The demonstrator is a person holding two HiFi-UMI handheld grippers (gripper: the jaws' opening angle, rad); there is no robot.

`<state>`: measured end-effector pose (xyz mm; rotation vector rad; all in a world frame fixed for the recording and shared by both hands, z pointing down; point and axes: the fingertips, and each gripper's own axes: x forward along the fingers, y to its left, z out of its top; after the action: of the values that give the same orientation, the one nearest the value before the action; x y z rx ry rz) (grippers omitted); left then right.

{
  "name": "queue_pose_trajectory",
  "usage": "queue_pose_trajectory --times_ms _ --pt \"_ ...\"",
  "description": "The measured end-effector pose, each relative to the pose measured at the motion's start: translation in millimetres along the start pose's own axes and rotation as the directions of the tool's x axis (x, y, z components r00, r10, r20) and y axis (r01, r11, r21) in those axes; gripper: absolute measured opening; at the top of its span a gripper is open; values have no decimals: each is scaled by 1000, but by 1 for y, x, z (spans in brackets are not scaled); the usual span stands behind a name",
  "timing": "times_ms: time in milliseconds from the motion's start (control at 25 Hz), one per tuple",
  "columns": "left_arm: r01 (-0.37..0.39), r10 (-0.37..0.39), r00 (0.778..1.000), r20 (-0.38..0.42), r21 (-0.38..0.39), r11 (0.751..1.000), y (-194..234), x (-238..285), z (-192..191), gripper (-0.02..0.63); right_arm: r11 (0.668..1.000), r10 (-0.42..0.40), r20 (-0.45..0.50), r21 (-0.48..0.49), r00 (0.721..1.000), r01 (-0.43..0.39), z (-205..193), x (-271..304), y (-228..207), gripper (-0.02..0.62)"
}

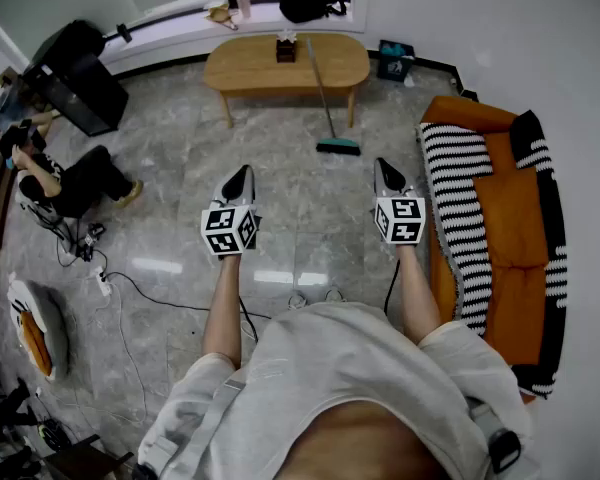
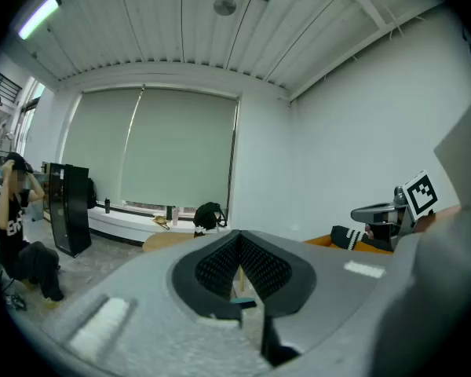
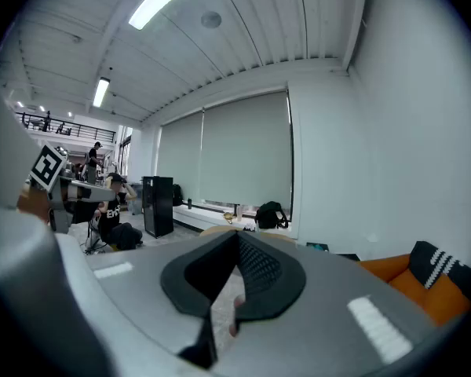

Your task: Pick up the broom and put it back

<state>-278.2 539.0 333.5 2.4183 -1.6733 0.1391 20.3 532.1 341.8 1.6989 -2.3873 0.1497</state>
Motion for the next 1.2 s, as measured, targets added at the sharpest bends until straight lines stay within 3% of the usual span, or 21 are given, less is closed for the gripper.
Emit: queue_pose_trajectory --times_ms 440,1200 --pt "-1 1 1000 -2 -1 1000 -9 4 1 2 1000 15 7 16 1000 -15 -1 -2 -6 0" --pt "-22 22 999 -28 4 1000 -63 37 -12 2 997 78 -8 5 997 -78 -13 4 -61 0"
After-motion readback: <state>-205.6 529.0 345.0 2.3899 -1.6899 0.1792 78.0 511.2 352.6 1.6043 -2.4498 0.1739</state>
